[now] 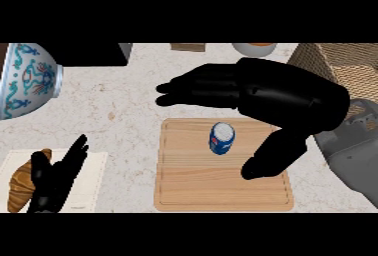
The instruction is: Pick the can from the cutting board and place it in the basket
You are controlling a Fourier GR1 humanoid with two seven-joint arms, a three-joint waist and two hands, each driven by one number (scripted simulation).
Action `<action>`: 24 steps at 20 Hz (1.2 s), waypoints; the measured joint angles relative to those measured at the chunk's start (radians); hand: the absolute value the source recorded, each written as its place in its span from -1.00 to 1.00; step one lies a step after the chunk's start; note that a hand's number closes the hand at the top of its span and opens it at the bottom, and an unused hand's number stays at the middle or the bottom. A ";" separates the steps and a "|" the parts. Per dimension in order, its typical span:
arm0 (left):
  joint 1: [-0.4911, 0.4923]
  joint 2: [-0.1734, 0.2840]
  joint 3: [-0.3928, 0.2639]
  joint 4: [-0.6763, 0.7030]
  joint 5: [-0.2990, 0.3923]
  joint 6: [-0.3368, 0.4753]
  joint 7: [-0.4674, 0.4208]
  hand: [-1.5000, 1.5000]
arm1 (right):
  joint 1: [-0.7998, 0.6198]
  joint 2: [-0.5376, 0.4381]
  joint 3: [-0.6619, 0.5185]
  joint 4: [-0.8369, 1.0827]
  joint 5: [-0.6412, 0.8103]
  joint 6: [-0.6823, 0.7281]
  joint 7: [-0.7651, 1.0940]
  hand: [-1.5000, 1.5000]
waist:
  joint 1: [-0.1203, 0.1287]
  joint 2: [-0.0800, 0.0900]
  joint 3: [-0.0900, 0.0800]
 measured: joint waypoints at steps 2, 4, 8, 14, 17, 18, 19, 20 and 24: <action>-0.002 -0.009 -0.007 0.002 -0.014 0.006 -0.009 0.00 | -0.071 -0.055 -0.038 0.029 -0.015 0.075 0.002 -1.00 | 0.003 0.001 0.001; -0.007 -0.010 -0.007 0.003 -0.016 0.004 0.000 0.00 | -0.136 -0.099 -0.053 0.051 -0.033 0.159 0.013 -1.00 | 0.004 0.002 0.000; -0.012 -0.012 -0.001 0.003 -0.015 -0.003 0.005 0.00 | -0.239 -0.179 -0.051 0.119 -0.059 0.339 0.019 -1.00 | 0.011 0.005 -0.002; -0.015 -0.030 -0.005 0.007 -0.035 -0.003 -0.005 0.00 | -0.310 -0.251 -0.046 0.193 0.000 0.489 -0.053 -1.00 | 0.015 0.007 0.001; -0.025 -0.045 -0.010 0.014 -0.051 0.009 0.004 0.00 | -0.305 -0.259 -0.036 0.202 0.051 0.491 -0.083 -1.00 | 0.016 0.008 0.002; -0.022 -0.041 -0.004 0.011 -0.049 0.005 0.006 0.00 | -0.302 -0.260 -0.037 0.208 0.059 0.490 -0.091 -1.00 | 0.016 0.008 0.002; -0.020 -0.044 -0.003 0.015 -0.051 -0.001 -0.006 0.00 | -0.300 -0.254 -0.033 0.215 0.073 0.487 -0.098 -1.00 | 0.017 0.008 0.002; -0.016 -0.034 0.002 0.005 -0.047 -0.009 0.004 0.00 | -0.296 -0.248 -0.030 0.217 0.080 0.485 -0.102 -1.00 | 0.017 0.008 0.001; -0.009 -0.043 0.011 0.013 -0.050 -0.021 -0.020 0.00 | -0.253 -0.212 -0.009 0.222 0.118 0.466 -0.119 -1.00 | 0.016 0.007 0.002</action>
